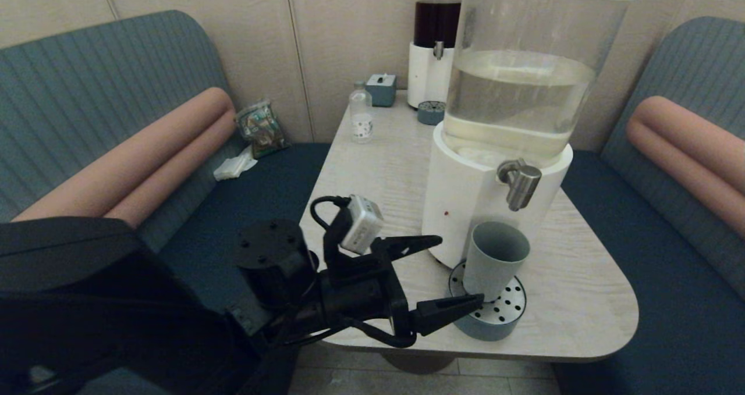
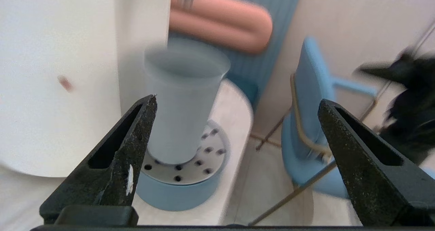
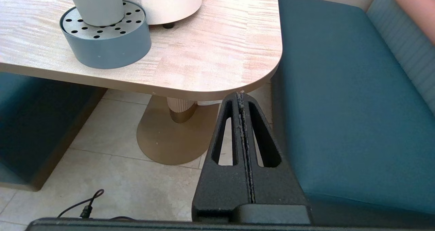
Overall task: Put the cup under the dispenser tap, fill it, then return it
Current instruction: Turn on the faucet
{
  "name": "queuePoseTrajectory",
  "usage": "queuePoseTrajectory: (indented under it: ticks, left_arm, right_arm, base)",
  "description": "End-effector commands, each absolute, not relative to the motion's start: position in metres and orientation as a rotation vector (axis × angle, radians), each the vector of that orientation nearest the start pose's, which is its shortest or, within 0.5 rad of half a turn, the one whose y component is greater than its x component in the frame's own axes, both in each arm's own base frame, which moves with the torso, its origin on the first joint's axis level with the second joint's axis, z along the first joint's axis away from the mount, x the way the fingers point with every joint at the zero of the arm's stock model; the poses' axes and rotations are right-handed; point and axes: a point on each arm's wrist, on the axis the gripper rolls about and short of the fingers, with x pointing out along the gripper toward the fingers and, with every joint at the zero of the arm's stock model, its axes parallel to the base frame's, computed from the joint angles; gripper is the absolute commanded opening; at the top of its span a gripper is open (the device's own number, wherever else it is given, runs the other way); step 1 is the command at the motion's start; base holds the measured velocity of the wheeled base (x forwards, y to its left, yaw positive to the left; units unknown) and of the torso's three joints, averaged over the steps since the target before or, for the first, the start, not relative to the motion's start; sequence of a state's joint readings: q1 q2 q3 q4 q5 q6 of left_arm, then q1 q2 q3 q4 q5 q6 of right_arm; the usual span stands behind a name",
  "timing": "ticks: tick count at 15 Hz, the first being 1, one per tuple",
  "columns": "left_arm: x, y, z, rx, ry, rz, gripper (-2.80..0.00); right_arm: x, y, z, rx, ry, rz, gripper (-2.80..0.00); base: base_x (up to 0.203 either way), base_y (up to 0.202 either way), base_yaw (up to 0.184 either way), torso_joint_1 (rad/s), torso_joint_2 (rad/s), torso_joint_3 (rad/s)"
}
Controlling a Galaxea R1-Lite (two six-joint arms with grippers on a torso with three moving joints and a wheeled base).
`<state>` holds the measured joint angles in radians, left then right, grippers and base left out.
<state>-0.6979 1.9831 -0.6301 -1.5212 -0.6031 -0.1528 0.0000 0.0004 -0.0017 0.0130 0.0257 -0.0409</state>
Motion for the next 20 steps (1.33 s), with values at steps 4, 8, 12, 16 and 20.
queuePoseTrajectory:
  ticks: [4,8,12,16,20]
  left_arm:
    - [0.158,-0.136,0.234,-0.237,-0.405,-1.146,-2.8]
    - [0.117,-0.061,0.27,-0.259,-0.655,-0.808,-2.8]
    - [0.04,-0.019,0.272,-0.23,-0.847,-0.664,-2.8]
    - [-0.009,-0.005,0.237,-0.218,-0.811,-0.557,-2.8]
    - [-0.029,-0.005,0.209,-0.189,-0.791,-0.457,-2.8]
  right_arm:
    - [-0.023,0.001,0.074,-0.041,0.012,0.026,-2.8]
    - [-0.023,0.001,0.075,-0.041,0.011,0.026,-2.8]
    - [-0.023,0.001,0.074,-0.041,0.012,0.026,-2.8]
    - [-0.023,0.001,0.074,-0.041,0.012,0.026,-2.8]
    - [-0.023,0.001,0.075,-0.041,0.01,0.026,-2.8]
  base:
    - [0.0,0.0,0.0,0.0,0.0,0.0]
    - [0.0,0.0,0.0,0.0,0.0,0.0]
    - [0.0,0.0,0.0,0.0,0.0,0.0]
    - [0.0,0.0,0.0,0.0,0.0,0.0]
    - [0.0,0.0,0.0,0.0,0.0,0.0]
